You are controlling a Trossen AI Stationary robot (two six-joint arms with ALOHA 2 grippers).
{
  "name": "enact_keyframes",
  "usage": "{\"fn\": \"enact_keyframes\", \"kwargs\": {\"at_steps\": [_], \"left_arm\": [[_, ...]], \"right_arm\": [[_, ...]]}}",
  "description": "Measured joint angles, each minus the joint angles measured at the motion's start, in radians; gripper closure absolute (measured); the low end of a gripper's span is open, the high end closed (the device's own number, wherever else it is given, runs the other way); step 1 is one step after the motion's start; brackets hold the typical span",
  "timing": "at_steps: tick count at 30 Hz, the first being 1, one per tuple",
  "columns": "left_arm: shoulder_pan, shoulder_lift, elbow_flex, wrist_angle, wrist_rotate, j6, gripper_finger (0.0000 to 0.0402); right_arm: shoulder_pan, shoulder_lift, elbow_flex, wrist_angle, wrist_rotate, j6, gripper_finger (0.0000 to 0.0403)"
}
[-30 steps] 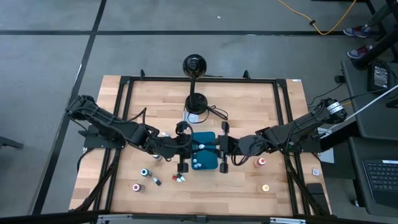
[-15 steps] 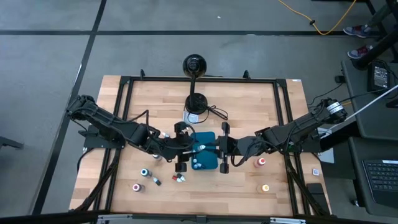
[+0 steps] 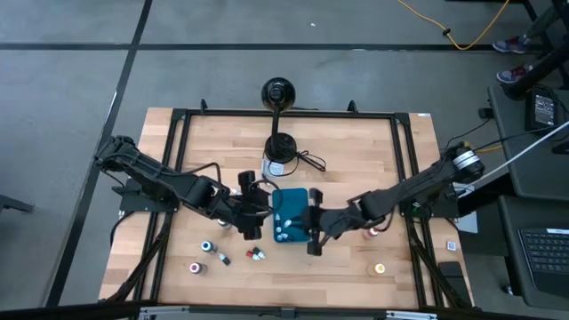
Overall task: Pick & Place food coloring
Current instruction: Put the blue small food coloring bottle into the bin
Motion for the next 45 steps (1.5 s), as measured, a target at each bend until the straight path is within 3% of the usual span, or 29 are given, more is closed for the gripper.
{"fn": "enact_keyframes", "kwargs": {"at_steps": [9,45], "left_arm": [[-0.02,0.0,0.0,-0.002,-0.022,-0.004,0.0166],[-0.078,0.0,0.0,0.0,-0.051,-0.038,0.0167]], "right_arm": [[0.0,0.163,0.0,0.004,-0.092,0.036,0.035],[-0.019,0.188,0.0,-0.139,-0.017,0.061,0.035]]}}
